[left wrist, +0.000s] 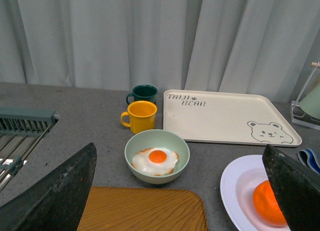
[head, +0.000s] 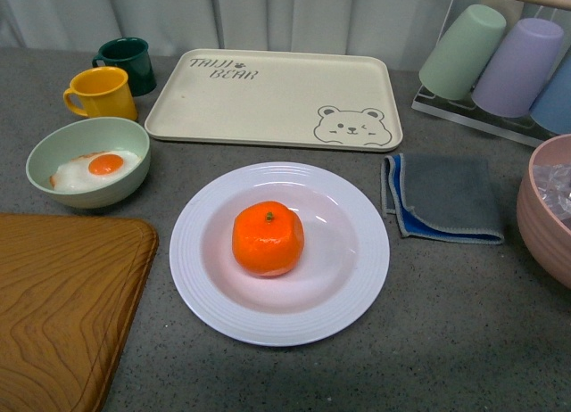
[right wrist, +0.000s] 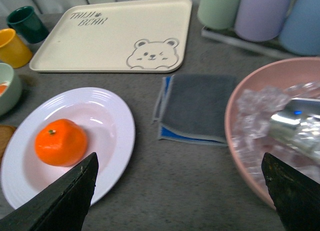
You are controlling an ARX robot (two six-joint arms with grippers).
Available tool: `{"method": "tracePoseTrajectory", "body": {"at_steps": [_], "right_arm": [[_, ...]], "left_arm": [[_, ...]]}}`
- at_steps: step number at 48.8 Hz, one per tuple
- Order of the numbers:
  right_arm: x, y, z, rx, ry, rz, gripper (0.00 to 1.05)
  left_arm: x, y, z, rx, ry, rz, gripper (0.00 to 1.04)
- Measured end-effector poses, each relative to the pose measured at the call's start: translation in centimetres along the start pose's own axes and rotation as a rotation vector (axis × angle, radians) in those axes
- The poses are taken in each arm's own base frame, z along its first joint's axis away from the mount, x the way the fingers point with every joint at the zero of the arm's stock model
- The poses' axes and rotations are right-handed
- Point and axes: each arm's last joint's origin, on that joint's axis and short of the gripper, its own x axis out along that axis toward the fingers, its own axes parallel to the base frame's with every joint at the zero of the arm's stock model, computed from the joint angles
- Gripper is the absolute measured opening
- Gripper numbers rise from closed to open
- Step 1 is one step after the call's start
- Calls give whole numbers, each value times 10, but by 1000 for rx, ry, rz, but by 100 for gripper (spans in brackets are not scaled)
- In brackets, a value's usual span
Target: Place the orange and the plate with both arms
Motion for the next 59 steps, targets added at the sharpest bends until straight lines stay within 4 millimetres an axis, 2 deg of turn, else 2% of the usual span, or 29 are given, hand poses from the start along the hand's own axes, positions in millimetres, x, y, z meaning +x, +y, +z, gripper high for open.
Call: {"method": "tracePoseTrajectory", "body": {"at_steps": [5, 13, 21, 41, 59], "right_arm": [[25, 3, -1, 105, 84, 89, 95], [59, 4, -14, 251, 227, 190, 95], [85, 0, -27, 366, 374, 184, 95], [131, -11, -36, 557, 580, 252, 95], [161, -4, -41, 608, 637, 277, 95]], "left_arm": [[0, 0, 0, 0, 0, 0, 98], [0, 0, 0, 0, 0, 0, 98], [0, 0, 0, 0, 0, 0, 98], [0, 0, 0, 0, 0, 0, 98], [0, 0, 0, 0, 0, 0, 98]]}}
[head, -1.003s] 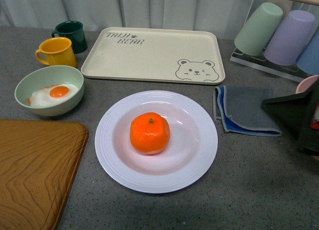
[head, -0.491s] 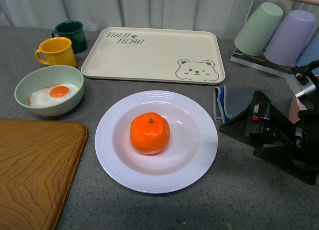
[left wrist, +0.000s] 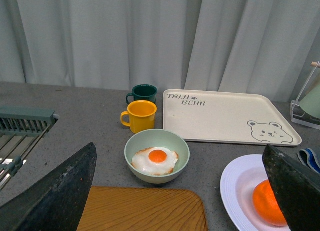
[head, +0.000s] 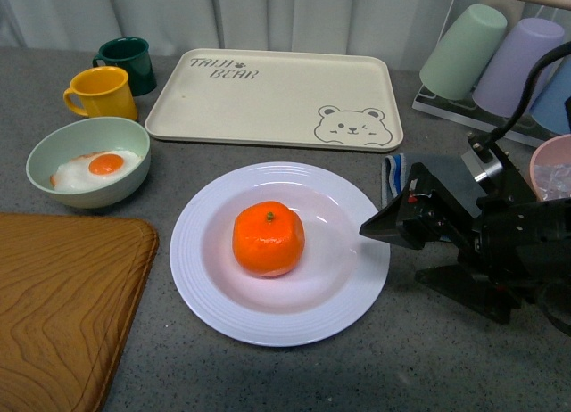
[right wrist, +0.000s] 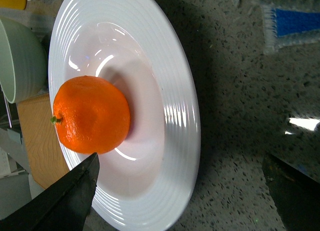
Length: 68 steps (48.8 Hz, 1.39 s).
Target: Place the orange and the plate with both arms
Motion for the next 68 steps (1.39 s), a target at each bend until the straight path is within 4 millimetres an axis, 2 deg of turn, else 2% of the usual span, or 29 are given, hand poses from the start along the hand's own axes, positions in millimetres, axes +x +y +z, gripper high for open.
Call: {"method": "tracePoseTrajectory", "body": {"at_steps": [16, 23, 25, 48, 54, 59, 68], "right_arm": [[28, 10, 8, 34, 14, 34, 95], [32, 11, 11, 55, 21, 34, 95], [33, 11, 12, 63, 21, 34, 92], [41, 6, 10, 122, 58, -15, 23], [41, 11, 11, 119, 80, 30, 9], [37, 21, 17, 99, 67, 80, 2], [35, 23, 17, 78, 25, 123, 2]], "left_arm": [[0, 0, 0, 0, 0, 0, 98], [0, 0, 0, 0, 0, 0, 98], [0, 0, 0, 0, 0, 0, 98], [0, 0, 0, 0, 0, 0, 98], [0, 0, 0, 0, 0, 0, 98], [0, 0, 0, 0, 0, 0, 98], [0, 0, 0, 0, 0, 0, 98]]}}
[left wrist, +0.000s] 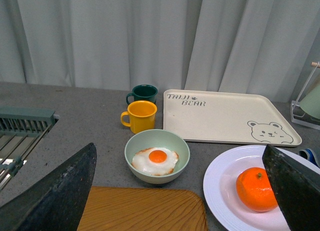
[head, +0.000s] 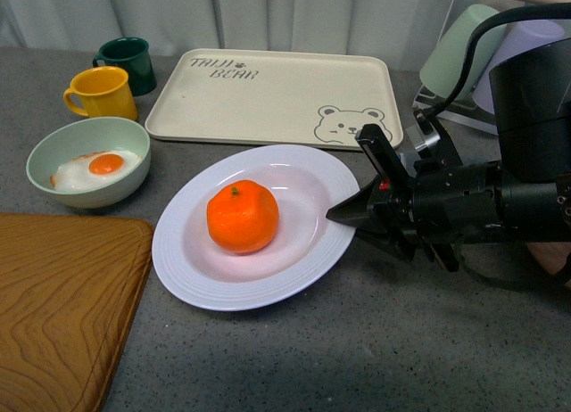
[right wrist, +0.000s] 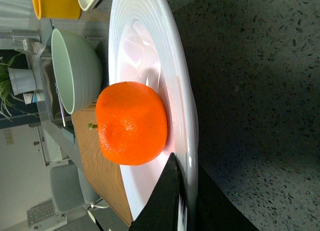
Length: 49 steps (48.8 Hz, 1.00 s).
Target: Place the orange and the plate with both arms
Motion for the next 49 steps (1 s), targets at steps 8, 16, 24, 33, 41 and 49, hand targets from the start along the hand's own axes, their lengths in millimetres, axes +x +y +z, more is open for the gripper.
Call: {"method": "tracePoseTrajectory", "body": {"at_steps": [8, 16, 24, 33, 41, 49], "right_arm": [[-4, 3, 2, -16, -71, 74, 1], [-12, 6, 13, -21, -172, 157, 1], [-16, 16, 30, -20, -227, 214, 1], [-6, 27, 55, -22, -253, 246, 1], [11, 32, 79, 0, -260, 257, 1], [29, 36, 104, 21, -269, 262, 1]], "left_arm": [[0, 0, 0, 0, 0, 0, 98], [0, 0, 0, 0, 0, 0, 98], [0, 0, 0, 0, 0, 0, 98], [0, 0, 0, 0, 0, 0, 98], [0, 0, 0, 0, 0, 0, 98], [0, 0, 0, 0, 0, 0, 98]]}}
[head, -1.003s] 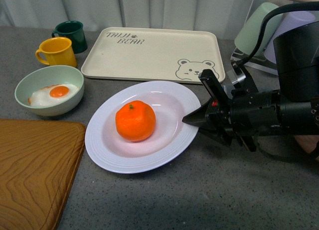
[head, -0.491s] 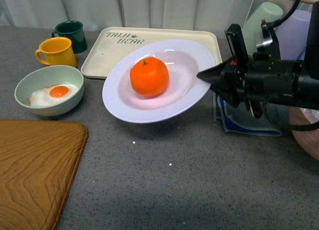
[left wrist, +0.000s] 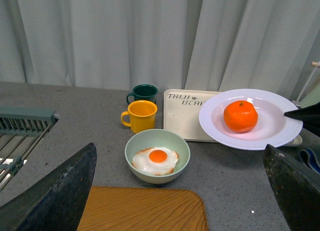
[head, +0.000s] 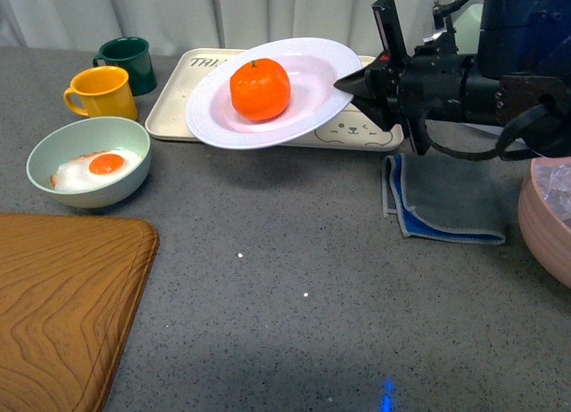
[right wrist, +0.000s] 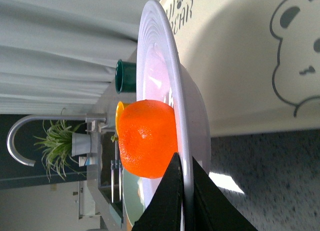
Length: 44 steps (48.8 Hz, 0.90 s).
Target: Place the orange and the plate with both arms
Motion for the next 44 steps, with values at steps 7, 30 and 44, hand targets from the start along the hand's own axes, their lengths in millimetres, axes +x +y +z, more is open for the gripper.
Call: {"method": "tracePoseTrajectory", "body": {"at_steps": [7, 30, 44], "right_arm": [[23, -2, 17, 7, -11, -2, 1], [94, 3, 39, 14, 39, -35, 1], [103, -2, 34, 10, 68, -121, 5]], "left_arm": [[0, 0, 0, 0, 0, 0, 98], [0, 0, 0, 0, 0, 0, 98], [0, 0, 0, 0, 0, 0, 98]]}}
